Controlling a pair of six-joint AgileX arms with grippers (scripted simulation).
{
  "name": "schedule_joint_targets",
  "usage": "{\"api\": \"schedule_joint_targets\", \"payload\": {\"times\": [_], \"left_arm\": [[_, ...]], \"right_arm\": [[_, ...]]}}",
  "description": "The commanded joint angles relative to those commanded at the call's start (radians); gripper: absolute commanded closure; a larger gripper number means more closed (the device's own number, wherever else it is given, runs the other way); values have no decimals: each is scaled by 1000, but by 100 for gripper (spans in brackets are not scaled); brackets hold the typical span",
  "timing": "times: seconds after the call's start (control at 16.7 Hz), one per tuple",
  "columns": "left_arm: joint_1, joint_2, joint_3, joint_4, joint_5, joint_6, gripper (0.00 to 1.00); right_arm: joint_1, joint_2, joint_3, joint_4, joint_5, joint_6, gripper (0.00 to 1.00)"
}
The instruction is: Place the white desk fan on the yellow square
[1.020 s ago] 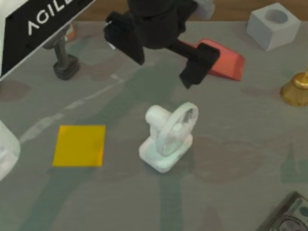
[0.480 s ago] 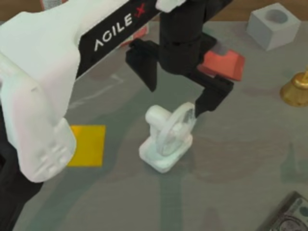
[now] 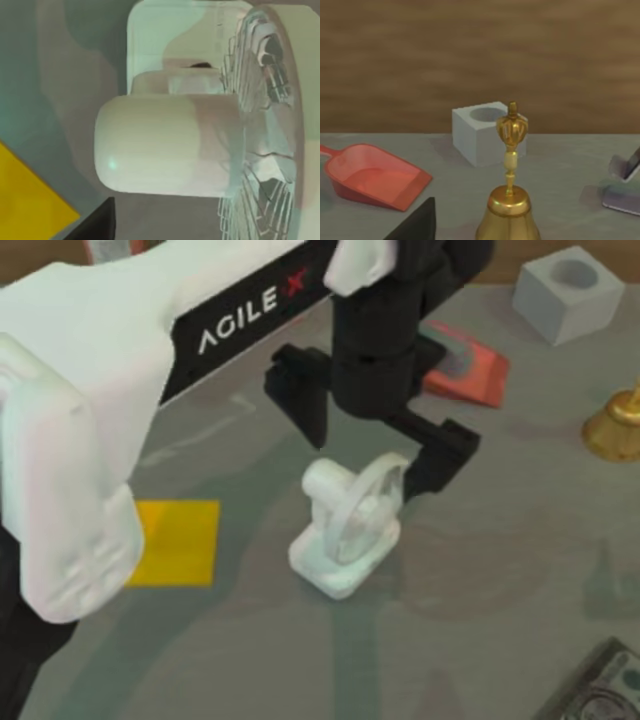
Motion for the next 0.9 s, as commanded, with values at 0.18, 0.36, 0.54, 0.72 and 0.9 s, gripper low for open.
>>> {"api": "schedule_joint_targets", "payload": {"times": [0.18,0.36,0.54,0.72,0.9], "left_arm": [[-1,-23,-116,92,0,-1,0],[-2,-28,-142,117,0,-2,0],[-2,-28,-142,117,0,-2,8],[-2,-28,-142,117,0,-2,30],[-2,-28,-142,117,0,-2,53]], "right_arm": [[0,0,0,0,0,0,0],[0,0,0,0,0,0,0],[0,0,0,0,0,0,0],[0,0,0,0,0,0,0],[0,0,0,0,0,0,0]]}}
